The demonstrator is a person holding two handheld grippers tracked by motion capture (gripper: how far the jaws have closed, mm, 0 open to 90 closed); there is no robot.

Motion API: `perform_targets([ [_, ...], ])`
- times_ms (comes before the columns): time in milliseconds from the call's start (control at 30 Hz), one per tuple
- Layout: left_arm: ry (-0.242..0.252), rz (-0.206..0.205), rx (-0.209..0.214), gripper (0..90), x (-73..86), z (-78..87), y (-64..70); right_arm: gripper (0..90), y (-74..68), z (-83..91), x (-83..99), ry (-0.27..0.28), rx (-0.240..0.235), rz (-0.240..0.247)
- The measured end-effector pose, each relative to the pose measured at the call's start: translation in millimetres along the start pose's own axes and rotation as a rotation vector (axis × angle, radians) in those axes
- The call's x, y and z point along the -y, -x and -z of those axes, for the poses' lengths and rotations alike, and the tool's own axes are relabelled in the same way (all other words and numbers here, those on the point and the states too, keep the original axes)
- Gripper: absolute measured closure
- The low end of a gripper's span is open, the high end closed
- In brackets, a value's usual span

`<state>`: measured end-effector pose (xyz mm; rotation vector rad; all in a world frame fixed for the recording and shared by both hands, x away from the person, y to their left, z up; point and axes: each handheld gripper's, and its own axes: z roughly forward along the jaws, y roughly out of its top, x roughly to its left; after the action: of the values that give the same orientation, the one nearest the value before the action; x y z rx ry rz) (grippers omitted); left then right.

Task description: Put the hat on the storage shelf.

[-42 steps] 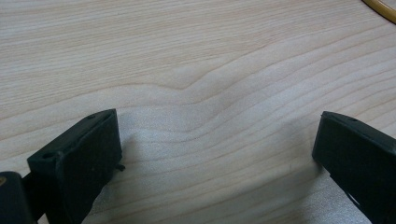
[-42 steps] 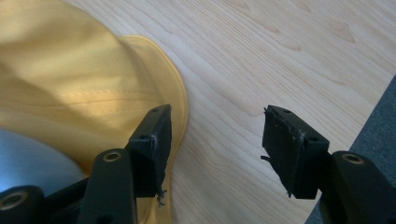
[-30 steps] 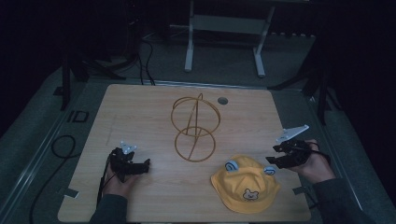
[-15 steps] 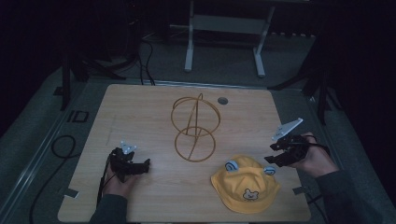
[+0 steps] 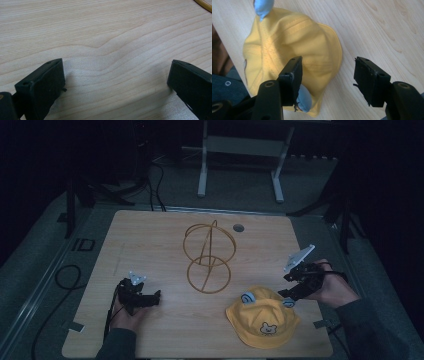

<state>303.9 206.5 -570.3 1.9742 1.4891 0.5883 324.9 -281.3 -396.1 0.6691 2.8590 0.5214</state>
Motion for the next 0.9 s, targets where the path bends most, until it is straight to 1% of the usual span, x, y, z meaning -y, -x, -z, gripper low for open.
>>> perform_targets([
  [100,0.000,0.000,0.000,1.2,0.0,0.0,0.0,39.1,-1.4,0.2,-1.8,-0.003,-0.005,0.007],
  [200,0.000,0.000,0.000,1.2,0.0,0.0,0.0,36.7,-5.0,1.2,-5.6,-0.007,-0.023,0.020],
  [300,0.000,0.001,0.000,1.2,0.0,0.0,0.0,30.0,-8.6,2.1,-7.8,0.004,-0.021,0.022],
  [367,0.002,0.000,-0.001,1.2,0.1,-0.1,0.0,27.5,-11.2,1.9,-8.6,0.013,-0.037,0.021],
  [500,0.002,0.000,-0.001,1.2,0.1,-0.1,0.0,23.7,-17.9,-2.4,-11.0,-0.008,-0.059,0.040],
  [600,0.002,0.000,-0.001,1.2,0.1,-0.1,0.1,23.6,-22.7,-4.9,-14.4,-0.024,-0.075,0.063],
  [700,0.002,0.000,-0.001,1.2,0.1,-0.1,0.0,23.7,-26.2,-7.1,-18.5,-0.030,-0.088,0.078],
  [900,0.001,0.000,-0.001,1.2,0.1,-0.1,0.0,26.4,-28.4,-21.8,-23.4,-0.085,-0.111,0.098],
])
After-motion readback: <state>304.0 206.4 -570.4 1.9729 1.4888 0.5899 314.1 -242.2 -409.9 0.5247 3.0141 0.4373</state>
